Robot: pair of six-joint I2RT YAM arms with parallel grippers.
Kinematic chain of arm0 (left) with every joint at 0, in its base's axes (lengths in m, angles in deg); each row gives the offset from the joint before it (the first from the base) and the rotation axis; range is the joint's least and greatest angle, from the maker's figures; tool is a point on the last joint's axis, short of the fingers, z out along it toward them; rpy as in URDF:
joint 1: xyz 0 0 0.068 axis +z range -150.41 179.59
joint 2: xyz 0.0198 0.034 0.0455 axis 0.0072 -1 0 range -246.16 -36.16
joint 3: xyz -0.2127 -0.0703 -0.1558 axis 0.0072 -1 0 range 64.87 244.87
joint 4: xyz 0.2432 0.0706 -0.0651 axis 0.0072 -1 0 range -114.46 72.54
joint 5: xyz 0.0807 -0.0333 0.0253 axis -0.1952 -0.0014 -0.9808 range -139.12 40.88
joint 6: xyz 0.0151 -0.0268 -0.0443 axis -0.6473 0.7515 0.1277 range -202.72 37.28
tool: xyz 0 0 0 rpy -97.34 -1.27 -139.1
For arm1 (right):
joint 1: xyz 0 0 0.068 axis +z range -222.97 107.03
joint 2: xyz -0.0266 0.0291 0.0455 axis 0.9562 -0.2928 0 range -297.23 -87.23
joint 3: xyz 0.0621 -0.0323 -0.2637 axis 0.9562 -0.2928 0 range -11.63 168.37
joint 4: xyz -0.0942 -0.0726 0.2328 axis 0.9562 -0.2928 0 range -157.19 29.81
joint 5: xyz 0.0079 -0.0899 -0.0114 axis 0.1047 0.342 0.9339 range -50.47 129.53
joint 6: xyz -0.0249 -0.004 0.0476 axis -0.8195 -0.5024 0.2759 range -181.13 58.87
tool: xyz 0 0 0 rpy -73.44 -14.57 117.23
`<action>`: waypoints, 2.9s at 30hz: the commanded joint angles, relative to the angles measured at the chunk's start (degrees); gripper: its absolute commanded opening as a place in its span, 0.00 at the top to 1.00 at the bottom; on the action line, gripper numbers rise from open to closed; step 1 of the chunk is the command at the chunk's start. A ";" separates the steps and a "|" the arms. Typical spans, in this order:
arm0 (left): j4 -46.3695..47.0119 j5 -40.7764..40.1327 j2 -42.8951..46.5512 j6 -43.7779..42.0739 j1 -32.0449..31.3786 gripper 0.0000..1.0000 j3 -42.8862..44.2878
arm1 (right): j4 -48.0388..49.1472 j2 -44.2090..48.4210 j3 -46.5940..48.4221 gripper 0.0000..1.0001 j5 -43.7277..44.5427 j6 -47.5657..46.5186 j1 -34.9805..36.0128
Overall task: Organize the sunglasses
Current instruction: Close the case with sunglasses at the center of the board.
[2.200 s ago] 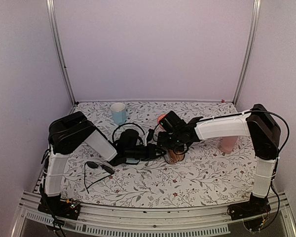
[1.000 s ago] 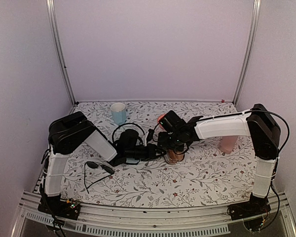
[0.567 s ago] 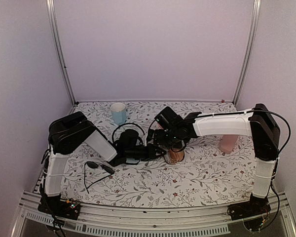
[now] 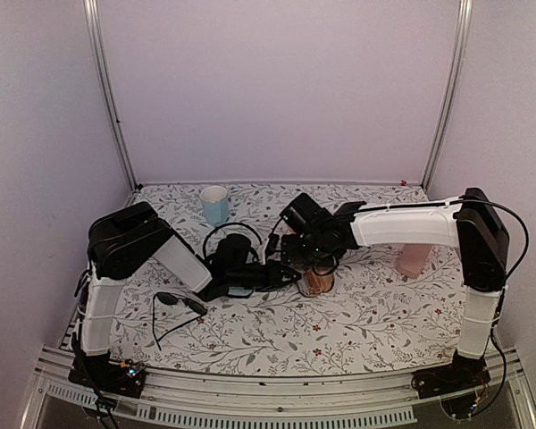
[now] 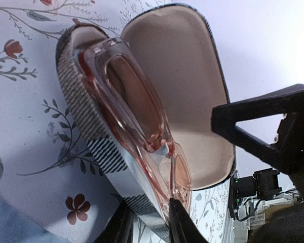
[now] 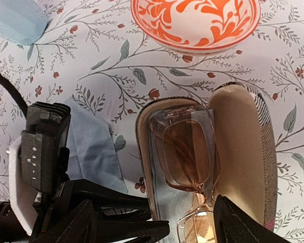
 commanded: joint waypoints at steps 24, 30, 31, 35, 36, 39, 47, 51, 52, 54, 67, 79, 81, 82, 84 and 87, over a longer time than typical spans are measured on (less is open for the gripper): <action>-1.90 0.63 -1.65 -0.80 -0.75 0.76 -0.75 | 16.16 16.41 -23.37 0.46 -14.56 -6.69 -11.10; -2.13 0.75 -1.70 -0.89 -0.73 0.76 -0.57 | 18.03 14.54 -22.97 0.54 -16.68 -7.55 -11.26; -2.09 0.78 -1.69 -0.89 -0.72 0.76 -0.54 | 18.19 14.27 -22.91 0.55 -16.82 -7.49 -11.26; -2.16 0.79 -1.74 -0.89 -0.74 0.76 -0.48 | 18.81 13.84 -22.94 0.62 -17.58 -7.17 -11.18; -2.17 0.79 -1.74 -0.97 -0.75 0.76 -0.48 | 18.82 13.75 -22.92 0.63 -17.59 -7.09 -11.12; -2.17 0.79 -1.82 -0.98 -0.74 0.76 -0.39 | 18.80 13.74 -22.71 0.66 -17.23 -6.91 -10.72; -2.60 0.88 -1.96 -1.24 -0.68 0.76 0.04 | 17.52 11.29 -20.08 0.71 -15.57 -6.45 -8.00; -2.90 0.96 -2.05 -1.46 -0.73 0.76 0.22 | 17.38 9.68 -18.92 0.72 -15.39 -5.98 -6.58; -3.02 0.85 -2.09 -1.48 -0.74 0.77 0.28 | 17.43 9.25 -18.70 0.73 -15.47 -5.73 -6.23; -3.04 0.90 -2.09 -1.57 -0.73 0.77 0.31 | 17.41 8.58 -18.25 0.73 -15.57 -5.41 -5.60; -3.46 0.62 -2.18 -1.92 -0.80 0.78 0.40 | 19.02 6.24 -16.05 0.74 -16.91 -3.60 -2.52; -3.64 0.63 -2.12 -2.34 -0.74 0.79 0.40 | 19.60 5.60 -14.63 0.74 -19.86 -4.11 -1.29; -3.70 0.59 -2.10 -2.45 -0.74 0.79 0.40 | 19.71 5.30 -14.27 0.73 -20.57 -4.28 -1.05; -3.74 0.54 -2.09 -2.47 -0.74 0.79 0.40 | 19.76 5.23 -14.21 0.73 -20.96 -4.46 -0.92; -3.74 0.54 -2.09 -2.52 -0.78 0.79 0.40 | 19.86 4.94 -13.81 0.72 -21.54 -4.58 -0.78; -3.99 0.53 -2.05 -2.63 -0.73 0.79 0.40 | 19.94 4.57 -13.40 0.72 -22.21 -4.75 -0.49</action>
